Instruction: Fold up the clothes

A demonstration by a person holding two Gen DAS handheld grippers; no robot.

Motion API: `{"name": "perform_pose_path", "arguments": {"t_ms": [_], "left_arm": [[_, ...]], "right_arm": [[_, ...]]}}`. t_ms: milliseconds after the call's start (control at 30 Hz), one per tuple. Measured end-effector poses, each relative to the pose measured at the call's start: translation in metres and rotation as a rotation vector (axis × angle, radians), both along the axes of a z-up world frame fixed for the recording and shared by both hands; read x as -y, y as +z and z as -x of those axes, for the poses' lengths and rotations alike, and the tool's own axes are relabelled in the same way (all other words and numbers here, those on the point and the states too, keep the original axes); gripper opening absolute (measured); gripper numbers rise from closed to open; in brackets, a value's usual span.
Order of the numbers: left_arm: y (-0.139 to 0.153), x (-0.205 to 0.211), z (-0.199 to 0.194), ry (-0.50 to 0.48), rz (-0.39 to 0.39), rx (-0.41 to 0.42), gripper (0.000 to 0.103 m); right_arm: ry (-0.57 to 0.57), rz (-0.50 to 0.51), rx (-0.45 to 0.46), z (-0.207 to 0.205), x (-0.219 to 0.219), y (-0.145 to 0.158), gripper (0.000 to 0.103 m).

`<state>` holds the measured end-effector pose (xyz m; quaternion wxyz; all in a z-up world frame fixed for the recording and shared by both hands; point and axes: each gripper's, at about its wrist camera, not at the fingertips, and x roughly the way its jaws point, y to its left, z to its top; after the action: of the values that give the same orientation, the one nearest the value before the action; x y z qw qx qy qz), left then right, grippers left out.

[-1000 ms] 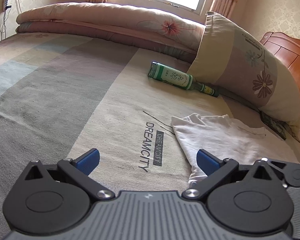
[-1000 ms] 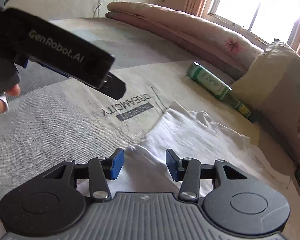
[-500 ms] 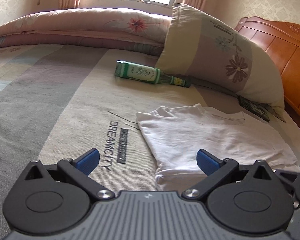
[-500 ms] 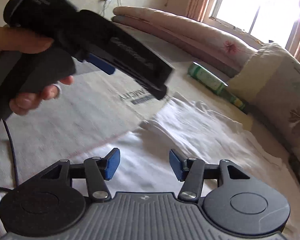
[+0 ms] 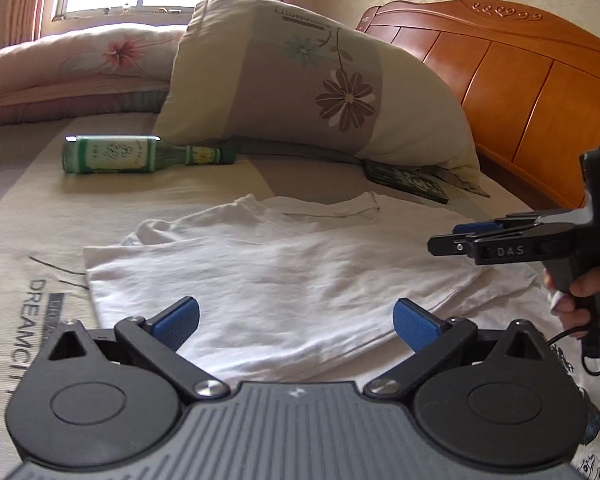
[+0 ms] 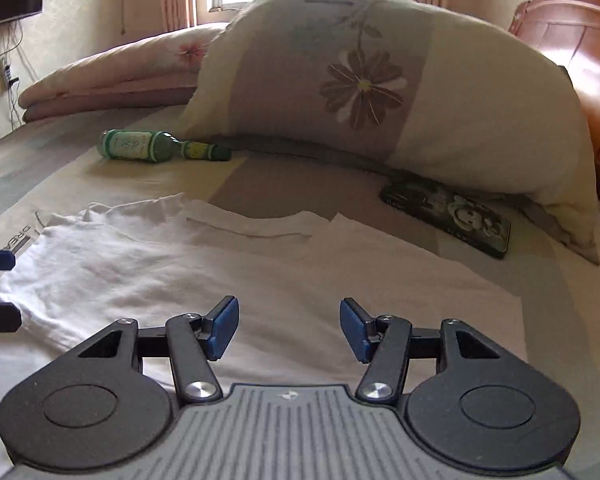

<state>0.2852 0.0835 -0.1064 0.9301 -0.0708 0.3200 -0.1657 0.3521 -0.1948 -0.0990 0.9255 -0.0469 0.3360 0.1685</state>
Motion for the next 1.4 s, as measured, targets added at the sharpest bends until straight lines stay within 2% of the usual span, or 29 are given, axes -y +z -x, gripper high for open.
{"name": "perform_pose_path", "arguments": {"t_ms": [33,100,200,300,467,633,700,833,933,1033,1100,1267,1367,1400], "left_arm": [[-0.007,-0.001,-0.005,0.004,0.019,-0.038,0.102],[-0.016,-0.007,-0.009,0.047,0.000,-0.095,0.102],[-0.010,-0.013,-0.005,0.097,-0.055,-0.090,0.102],[-0.001,-0.022,0.001,0.135,-0.057,-0.061,0.102],[0.011,-0.032,0.006,0.160,-0.044,-0.039,0.102],[0.013,-0.043,0.006,0.184,-0.044,-0.047,0.102],[0.015,-0.048,0.008,0.193,-0.038,-0.050,0.102],[0.024,-0.063,0.016,0.214,-0.032,-0.030,0.102],[0.029,-0.074,0.020,0.246,0.003,-0.024,0.102],[0.030,-0.081,0.022,0.250,0.024,-0.028,0.102],[0.030,-0.083,0.023,0.243,0.018,-0.029,0.102],[0.033,-0.085,0.028,0.222,0.040,-0.013,0.102],[0.033,-0.081,0.027,0.228,0.048,-0.012,0.102],[0.033,-0.080,0.027,0.228,0.050,-0.013,0.102]], "right_arm": [[-0.016,0.007,-0.022,-0.005,0.005,-0.008,0.062],[-0.057,0.023,-0.005,-0.003,0.021,-0.015,0.062],[-0.134,0.016,0.004,0.003,0.040,-0.011,0.062],[-0.082,-0.008,0.027,0.011,0.031,0.004,0.062],[0.090,0.064,0.054,0.009,-0.042,0.021,0.063],[0.149,0.110,0.006,-0.003,-0.102,-0.003,0.067],[0.126,0.116,0.010,-0.006,-0.110,-0.008,0.071],[0.106,0.082,-0.001,-0.004,-0.110,0.003,0.071],[0.111,0.089,0.003,-0.006,-0.117,0.003,0.076],[0.117,0.138,-0.034,-0.015,-0.124,-0.009,0.086],[0.103,0.152,-0.032,-0.013,-0.124,-0.004,0.087],[0.068,0.131,-0.012,0.028,-0.109,0.025,0.089],[0.034,0.092,0.001,0.065,-0.098,0.032,0.102],[0.018,0.077,0.007,0.075,-0.095,0.031,0.103]]}}
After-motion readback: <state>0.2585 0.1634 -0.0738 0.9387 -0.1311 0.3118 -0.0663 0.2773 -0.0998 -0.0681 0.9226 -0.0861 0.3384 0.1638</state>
